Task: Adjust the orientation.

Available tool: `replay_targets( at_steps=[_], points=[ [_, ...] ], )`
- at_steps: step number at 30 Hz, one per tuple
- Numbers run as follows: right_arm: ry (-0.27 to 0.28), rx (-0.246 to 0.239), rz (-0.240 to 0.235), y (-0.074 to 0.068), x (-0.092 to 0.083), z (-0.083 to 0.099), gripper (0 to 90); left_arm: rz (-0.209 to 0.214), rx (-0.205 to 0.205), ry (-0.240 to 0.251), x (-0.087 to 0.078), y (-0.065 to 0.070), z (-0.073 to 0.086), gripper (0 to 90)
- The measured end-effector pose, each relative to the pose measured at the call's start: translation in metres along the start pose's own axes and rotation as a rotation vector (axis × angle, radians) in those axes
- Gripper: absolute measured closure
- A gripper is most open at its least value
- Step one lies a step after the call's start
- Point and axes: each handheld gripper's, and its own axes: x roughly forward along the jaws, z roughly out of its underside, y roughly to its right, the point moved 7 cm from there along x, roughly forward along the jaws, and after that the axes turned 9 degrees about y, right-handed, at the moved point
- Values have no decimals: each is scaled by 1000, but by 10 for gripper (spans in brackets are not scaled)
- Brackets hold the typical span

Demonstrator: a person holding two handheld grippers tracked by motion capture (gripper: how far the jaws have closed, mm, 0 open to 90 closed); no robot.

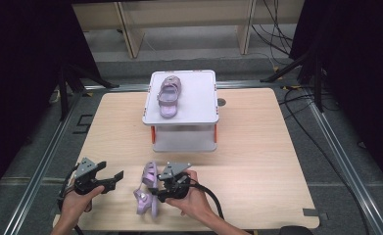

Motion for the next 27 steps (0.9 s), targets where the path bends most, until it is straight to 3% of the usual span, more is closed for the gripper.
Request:
replay_targets(
  at_steps=[2,6,15,17,22,27],
  points=[
    [2,14,6,4,-3,2,482,3,0,1,0,0,0,157],
    [-16,-13,3,9,-8,5,485,4,-1,-2,1,1,1,156],
    [-51,33,-23,20,-13,11,503,0,11,-10,0,0,1,157],
    [-53,6,6,25,-13,14,553,5,-3,6,0,1,-1,156],
    [-77,34,5,34,-13,22,590,2,-2,2,0,1,-1,156],
    [-65,23,21,42,-10,22,608,6,-3,-3,1,1,1,156]
  ],
)
